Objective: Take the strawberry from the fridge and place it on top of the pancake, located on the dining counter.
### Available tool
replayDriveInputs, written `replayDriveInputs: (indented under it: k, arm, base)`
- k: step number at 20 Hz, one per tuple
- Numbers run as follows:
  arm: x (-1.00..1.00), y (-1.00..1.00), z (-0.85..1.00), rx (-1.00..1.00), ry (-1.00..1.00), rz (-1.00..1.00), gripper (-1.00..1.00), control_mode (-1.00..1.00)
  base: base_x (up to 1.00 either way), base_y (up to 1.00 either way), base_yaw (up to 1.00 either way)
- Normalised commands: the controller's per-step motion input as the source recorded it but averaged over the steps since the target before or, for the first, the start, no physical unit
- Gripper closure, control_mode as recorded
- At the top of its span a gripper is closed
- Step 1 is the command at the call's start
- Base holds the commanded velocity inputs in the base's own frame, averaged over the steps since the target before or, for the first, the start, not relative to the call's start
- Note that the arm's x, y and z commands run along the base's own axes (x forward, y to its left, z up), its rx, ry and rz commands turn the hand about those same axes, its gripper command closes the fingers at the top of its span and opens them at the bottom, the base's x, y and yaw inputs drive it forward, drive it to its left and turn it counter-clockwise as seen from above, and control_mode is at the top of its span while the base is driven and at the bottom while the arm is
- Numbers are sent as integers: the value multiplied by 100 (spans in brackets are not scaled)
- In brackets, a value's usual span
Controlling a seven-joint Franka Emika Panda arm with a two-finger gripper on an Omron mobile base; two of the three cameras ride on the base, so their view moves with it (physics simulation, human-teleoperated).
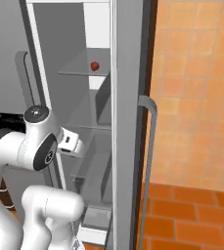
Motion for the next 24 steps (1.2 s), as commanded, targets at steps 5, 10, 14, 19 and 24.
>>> replayDriveInputs:
  k: [5, 10, 14, 19, 24]
  arm:
    - [0, 0, 0, 0, 0, 0, -100, 100]
    - [0, 0, 0, 0, 0, 0, -100, 100]
    - [0, 0, 0, 0, 0, 0, -100, 100]
    - [0, 0, 0, 0, 0, 0, -100, 100]
    - [0, 0, 1, 0, 0, 0, -100, -100]
  base:
    - [44, -3, 0]
    - [41, 0, 0]
    - [22, 0, 0]
    - [0, 0, 0]
    - [0, 0, 0]
